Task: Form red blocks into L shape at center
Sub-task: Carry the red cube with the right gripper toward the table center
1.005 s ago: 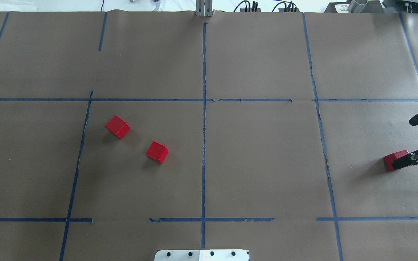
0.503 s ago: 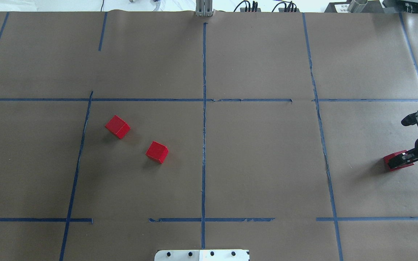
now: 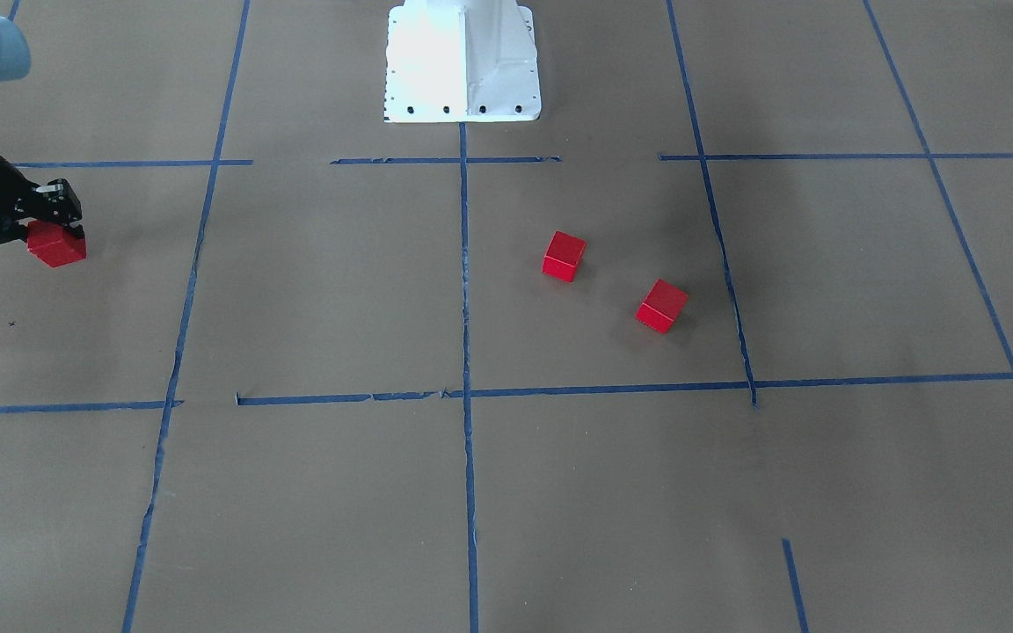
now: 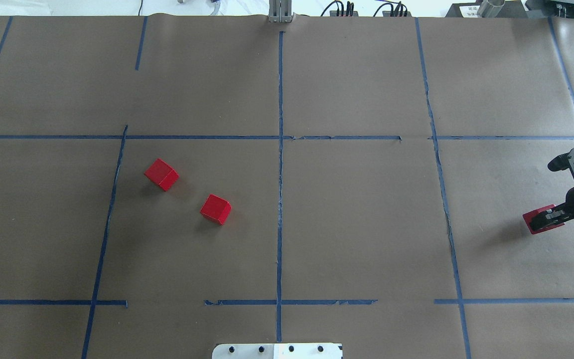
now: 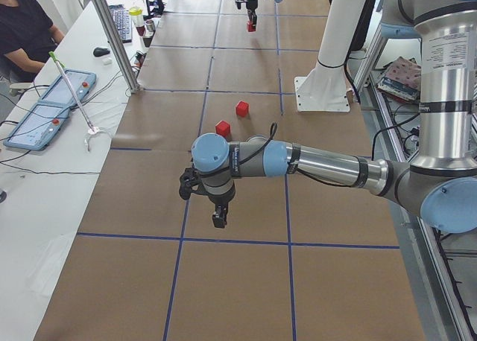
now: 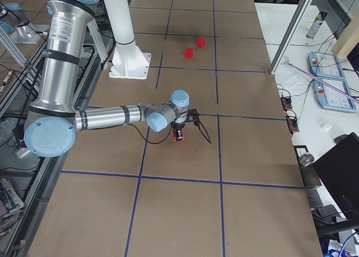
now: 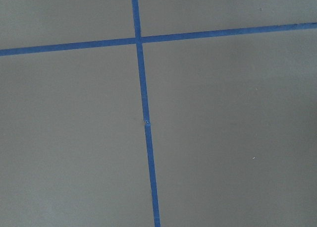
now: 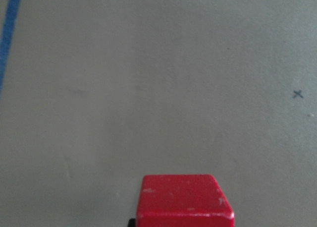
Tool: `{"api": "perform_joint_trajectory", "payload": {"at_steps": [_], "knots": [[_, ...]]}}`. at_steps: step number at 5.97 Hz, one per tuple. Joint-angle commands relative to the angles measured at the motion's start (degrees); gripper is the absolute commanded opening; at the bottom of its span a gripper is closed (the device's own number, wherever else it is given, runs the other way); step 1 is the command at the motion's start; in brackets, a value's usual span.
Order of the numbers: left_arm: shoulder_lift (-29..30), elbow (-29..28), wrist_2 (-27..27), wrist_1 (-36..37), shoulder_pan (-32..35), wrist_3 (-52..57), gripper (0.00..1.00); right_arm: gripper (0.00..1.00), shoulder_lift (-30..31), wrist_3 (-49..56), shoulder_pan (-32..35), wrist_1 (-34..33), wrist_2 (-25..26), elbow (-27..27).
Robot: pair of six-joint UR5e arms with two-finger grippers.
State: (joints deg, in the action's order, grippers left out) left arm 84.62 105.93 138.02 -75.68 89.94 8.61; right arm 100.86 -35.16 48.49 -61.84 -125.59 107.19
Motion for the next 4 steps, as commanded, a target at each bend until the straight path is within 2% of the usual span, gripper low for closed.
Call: {"api": "perform_joint_trajectory", "payload": {"at_steps": [1, 2, 3, 4], "knots": [[0.02, -0.02, 0.06, 0.01, -0.03, 0.00, 1.00, 0.00, -9.57, -10.38, -6.44, -0.21, 0.52, 1.88], [-0.06, -0.19, 0.06, 0.01, -0.03, 0.09, 1.00, 0.00, -15.55, -19.85, -11.70, -1.43, 1.13, 1.80], [-0.06, -0.11, 0.06, 0.01, -0.03, 0.09, 1.00, 0.00, -23.35, -24.47, -15.75, -8.58, 3.92, 1.88], [-0.06, -0.11, 0.06, 0.01, -0.03, 0.00, 1.00, 0.00, -31.87, -26.87, -17.88, -18.83, 5.17, 1.88]]}}
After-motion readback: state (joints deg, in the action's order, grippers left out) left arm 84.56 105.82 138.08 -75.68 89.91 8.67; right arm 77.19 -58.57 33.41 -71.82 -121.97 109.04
